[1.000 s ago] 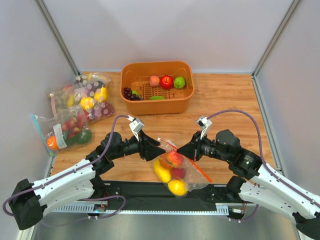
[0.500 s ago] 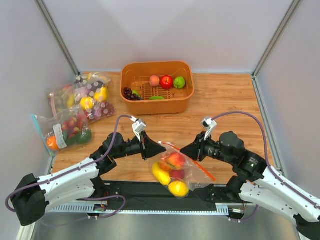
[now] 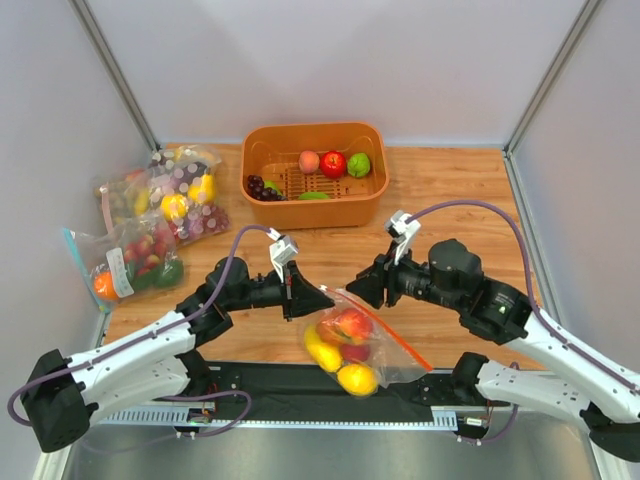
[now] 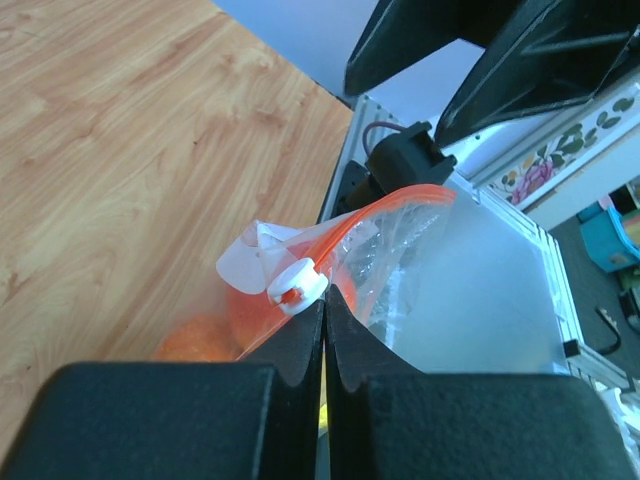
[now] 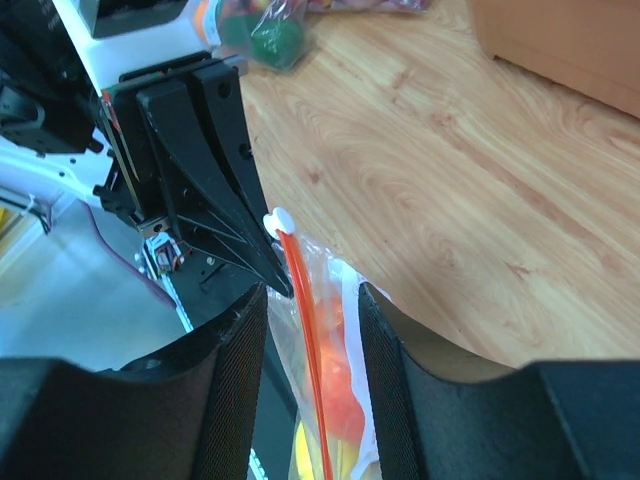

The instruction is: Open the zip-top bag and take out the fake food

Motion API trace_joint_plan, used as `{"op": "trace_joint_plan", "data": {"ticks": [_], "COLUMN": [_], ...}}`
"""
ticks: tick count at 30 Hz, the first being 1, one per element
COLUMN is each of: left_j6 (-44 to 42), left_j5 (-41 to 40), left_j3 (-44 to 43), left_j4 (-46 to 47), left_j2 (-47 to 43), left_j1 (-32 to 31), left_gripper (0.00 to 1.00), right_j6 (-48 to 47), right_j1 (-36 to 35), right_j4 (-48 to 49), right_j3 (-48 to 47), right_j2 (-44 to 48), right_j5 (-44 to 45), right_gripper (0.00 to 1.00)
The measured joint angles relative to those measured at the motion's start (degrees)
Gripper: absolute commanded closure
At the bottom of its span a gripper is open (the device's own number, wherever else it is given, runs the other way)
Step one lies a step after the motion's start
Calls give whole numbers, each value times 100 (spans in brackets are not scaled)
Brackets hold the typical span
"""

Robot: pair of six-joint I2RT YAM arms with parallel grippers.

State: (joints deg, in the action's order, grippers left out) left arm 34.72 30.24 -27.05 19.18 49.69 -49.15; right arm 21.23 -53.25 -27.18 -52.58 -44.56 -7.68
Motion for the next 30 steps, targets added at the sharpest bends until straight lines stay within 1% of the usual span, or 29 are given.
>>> {"op": "trace_joint_plan", "data": {"ticks": [6,10,21,30], "left_j6": [-146,-214,-372,-428], "left_j5": [413,595,833,833], "left_j3": [-186,-291,-450,-452], "left_j4": [-229,-411,-673,-798], "left_j2": [111,184,216,219], "left_j1": [0,0,-81,-168], "left_gripper": [100,100,100,100], "right_j6": [-337,-466,-647,-686], "right_j1": [-621,-905,-1088,-1139], "right_j4": [-4,-4,2,52], "right_j3": [-136,-160,-326,-352], "right_j2": [-562,-704,-1049,-1222], "right_j5": [90,243,780,986], "right_gripper": [58,58,60,62]}}
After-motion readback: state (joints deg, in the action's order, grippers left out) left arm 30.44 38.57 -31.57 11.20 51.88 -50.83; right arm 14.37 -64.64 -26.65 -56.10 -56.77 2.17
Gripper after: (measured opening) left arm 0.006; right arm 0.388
